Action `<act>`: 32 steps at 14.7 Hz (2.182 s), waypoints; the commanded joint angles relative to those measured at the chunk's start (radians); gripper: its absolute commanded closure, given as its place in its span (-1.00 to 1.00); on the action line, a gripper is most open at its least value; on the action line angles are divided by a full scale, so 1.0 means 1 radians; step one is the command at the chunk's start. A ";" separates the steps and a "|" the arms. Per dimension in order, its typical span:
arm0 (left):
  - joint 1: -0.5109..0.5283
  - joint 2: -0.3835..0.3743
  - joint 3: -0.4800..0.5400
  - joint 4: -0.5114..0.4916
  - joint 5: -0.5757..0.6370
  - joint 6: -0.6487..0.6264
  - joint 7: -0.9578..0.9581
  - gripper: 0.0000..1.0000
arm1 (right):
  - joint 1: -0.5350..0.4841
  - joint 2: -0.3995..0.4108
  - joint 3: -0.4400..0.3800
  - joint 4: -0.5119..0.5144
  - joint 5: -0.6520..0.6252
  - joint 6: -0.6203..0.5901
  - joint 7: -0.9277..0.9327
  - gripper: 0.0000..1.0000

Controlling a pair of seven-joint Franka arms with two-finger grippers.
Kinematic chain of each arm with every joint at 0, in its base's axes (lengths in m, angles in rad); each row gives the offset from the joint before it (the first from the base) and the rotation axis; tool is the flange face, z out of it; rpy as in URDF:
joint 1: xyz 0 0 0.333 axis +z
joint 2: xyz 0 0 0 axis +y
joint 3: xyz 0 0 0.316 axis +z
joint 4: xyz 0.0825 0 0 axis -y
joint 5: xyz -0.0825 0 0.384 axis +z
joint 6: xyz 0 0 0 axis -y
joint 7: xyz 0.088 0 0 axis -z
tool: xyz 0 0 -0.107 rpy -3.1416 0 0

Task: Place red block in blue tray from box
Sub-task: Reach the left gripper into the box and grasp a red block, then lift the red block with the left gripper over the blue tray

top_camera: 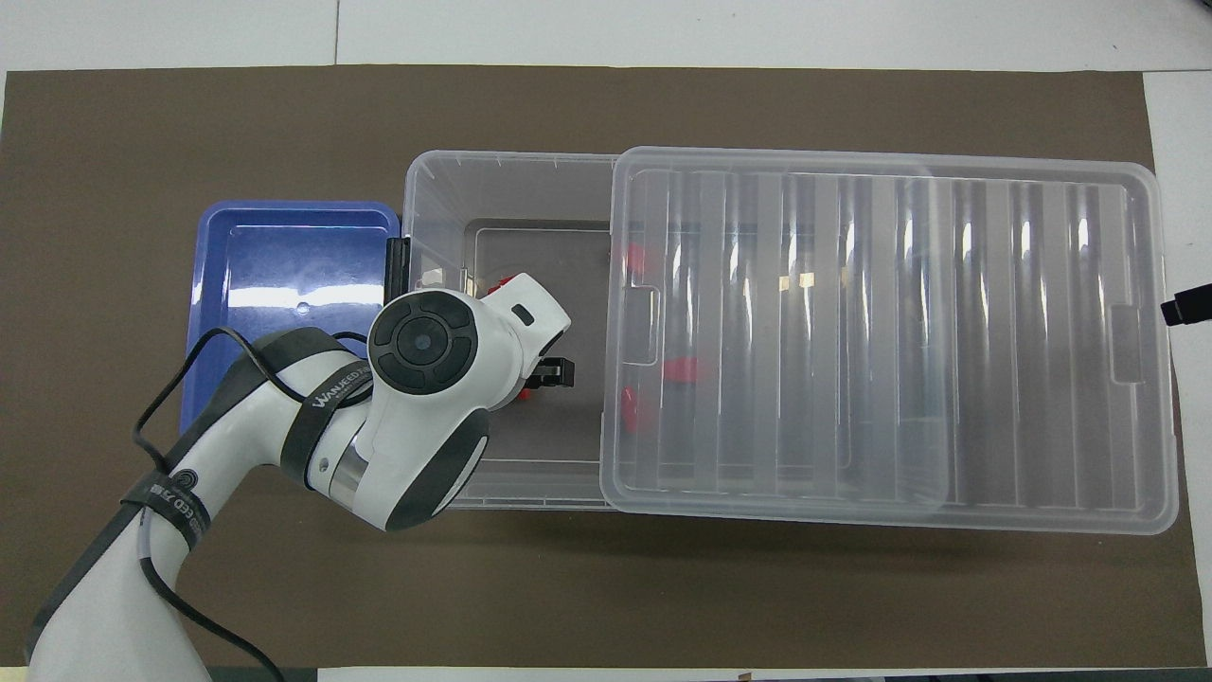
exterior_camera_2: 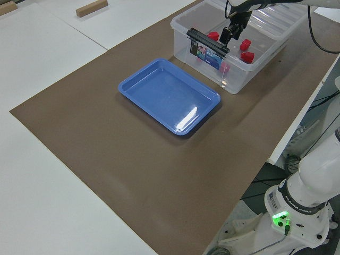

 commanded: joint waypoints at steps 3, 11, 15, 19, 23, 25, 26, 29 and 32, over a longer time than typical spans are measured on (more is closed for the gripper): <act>-0.053 0.048 0.017 -0.043 0.033 0.070 -0.031 -1.00 | -0.009 -0.073 0.059 0.029 0.005 -0.151 0.069 -1.00; -0.070 0.105 0.018 -0.073 0.071 0.133 -0.074 -0.55 | 0.032 -0.113 0.071 -0.017 0.005 -0.175 0.199 -1.00; -0.056 0.064 0.021 -0.071 0.071 0.126 -0.198 1.00 | 0.041 -0.106 0.071 -0.008 0.005 -0.157 0.231 -1.00; -0.044 -0.062 0.023 -0.063 0.073 0.011 -0.198 1.00 | 0.041 -0.103 0.071 -0.010 0.007 -0.139 0.242 -1.00; -0.032 -0.203 0.023 -0.054 0.071 -0.104 -0.192 1.00 | 0.044 -0.104 0.071 -0.010 0.007 -0.146 0.242 -1.00; -0.013 -0.275 0.023 -0.054 0.071 -0.167 -0.184 1.00 | 0.044 -0.104 0.071 -0.010 0.007 -0.145 0.242 -1.00; 0.000 -0.299 0.025 -0.054 0.071 -0.195 -0.174 1.00 | 0.044 -0.104 0.071 -0.010 0.007 -0.145 0.242 -1.00; 0.077 -0.320 0.025 -0.054 0.071 -0.209 -0.096 1.00 | 0.044 -0.104 0.071 -0.010 0.007 -0.143 0.241 -1.00; 0.190 -0.321 0.025 -0.068 0.067 -0.206 0.050 1.00 | 0.043 -0.104 0.071 -0.010 0.007 -0.140 0.242 -1.00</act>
